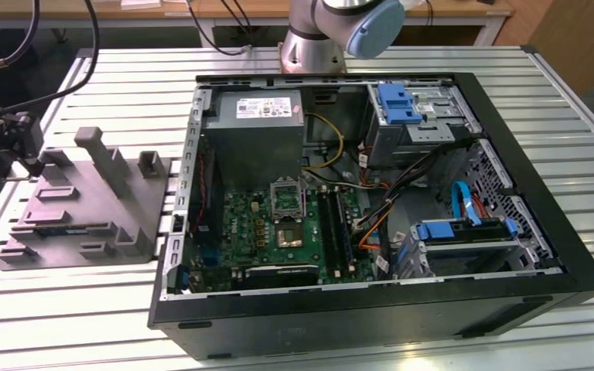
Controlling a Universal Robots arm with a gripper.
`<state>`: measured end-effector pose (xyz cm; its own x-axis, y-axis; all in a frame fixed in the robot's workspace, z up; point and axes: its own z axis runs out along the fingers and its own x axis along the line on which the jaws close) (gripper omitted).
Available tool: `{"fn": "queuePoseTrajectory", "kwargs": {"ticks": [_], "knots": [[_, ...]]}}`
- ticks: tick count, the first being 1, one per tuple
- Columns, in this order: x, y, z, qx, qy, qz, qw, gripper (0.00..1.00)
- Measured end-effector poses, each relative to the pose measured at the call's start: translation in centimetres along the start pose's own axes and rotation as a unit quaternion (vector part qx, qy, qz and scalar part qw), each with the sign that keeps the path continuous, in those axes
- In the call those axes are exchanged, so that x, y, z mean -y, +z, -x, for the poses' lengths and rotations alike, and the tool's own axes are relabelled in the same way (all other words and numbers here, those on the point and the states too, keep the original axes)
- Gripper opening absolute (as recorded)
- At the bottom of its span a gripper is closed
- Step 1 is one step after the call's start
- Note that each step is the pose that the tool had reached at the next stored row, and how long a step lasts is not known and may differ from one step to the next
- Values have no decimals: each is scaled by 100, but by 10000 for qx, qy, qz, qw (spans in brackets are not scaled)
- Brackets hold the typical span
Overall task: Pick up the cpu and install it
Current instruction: 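Pick up the cpu and move it towards the insertion slot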
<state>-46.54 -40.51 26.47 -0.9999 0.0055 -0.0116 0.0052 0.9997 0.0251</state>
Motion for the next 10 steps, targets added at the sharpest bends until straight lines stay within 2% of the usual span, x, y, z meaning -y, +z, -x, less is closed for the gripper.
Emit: {"fn": "queuePoseTrajectory", "kwargs": {"ticks": [10], "knots": [[-1, -24, 0, -1, 0, -1, 10000, 47]]}}
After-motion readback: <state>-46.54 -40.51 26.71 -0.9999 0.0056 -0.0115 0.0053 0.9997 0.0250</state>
